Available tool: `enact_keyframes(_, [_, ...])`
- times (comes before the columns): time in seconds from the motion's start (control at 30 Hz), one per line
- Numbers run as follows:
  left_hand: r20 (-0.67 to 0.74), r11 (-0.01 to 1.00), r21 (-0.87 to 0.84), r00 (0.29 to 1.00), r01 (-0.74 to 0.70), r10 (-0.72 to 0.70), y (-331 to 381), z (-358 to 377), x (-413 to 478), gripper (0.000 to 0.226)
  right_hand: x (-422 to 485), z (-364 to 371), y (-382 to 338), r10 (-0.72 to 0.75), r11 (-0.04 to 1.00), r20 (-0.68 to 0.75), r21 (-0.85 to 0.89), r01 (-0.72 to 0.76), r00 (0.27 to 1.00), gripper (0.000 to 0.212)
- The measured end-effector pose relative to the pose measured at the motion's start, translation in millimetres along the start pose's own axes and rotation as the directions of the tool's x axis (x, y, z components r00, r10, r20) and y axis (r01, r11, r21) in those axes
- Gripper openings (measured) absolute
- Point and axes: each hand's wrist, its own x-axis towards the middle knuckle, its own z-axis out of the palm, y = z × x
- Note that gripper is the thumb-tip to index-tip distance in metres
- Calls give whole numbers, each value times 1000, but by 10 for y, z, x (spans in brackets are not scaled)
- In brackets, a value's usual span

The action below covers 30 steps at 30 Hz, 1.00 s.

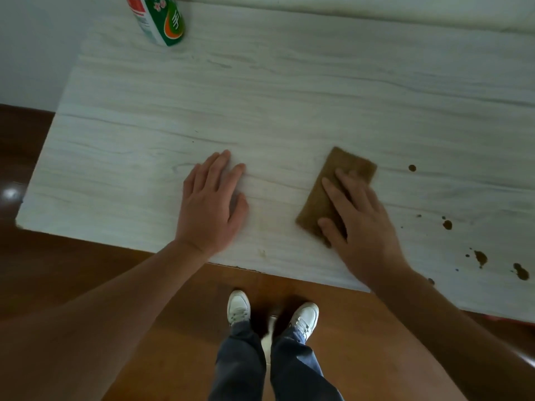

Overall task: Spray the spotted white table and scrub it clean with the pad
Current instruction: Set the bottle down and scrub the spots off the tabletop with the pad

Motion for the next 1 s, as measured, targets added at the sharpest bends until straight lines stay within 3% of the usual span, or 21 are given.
enact_keyframes(0.1, [-5, 1000, -3, 1000, -12, 12, -17, 6, -9, 53, -290, 197, -331, -194, 981, 68, -9, 195, 979, 63])
enact_keyframes(0.2, [7, 1000, 3, 1000, -8, 8, -13, 5, 2, 54, 17, 251, -501, -346, 936, 89, -32, 350, 934, 60])
enact_keyframes(0.27, [23, 1000, 12, 1000, 0, 0, -18, 8, 10, 55, 412, 187, -472, -312, 948, 72, -38, 315, 947, 60])
enact_keyframes(0.37, [28, 1000, 11, 1000, -2, 2, -25, 10, 5, 53, 913, 94, -267, -120, 993, -15, -7, 120, 993, 61])
enact_keyframes(0.57, [13, 1000, -10, 1000, -8, 8, -19, 5, 4, 52, 1711, 9, -301, 137, 990, -154, 30, -134, 979, 59])
enact_keyframes(0.73, [-9, 999, -51, 1000, 11, -12, -14, -6, 8, 53, 1757, 242, -865, -10, 1000, -121, -6, 9, 993, 57])
enact_keyframes(0.9, [-119, 960, -277, 990, 44, -80, -42, -57, -49, 29, 888, 303, -869, -129, 991, -63, -48, 126, 990, 56])
enact_keyframes(1.0, [-142, 967, -250, 990, -50, 14, -183, -139, -65, 34, 376, 211, -661, -133, 984, 22, -117, 135, 991, 59])
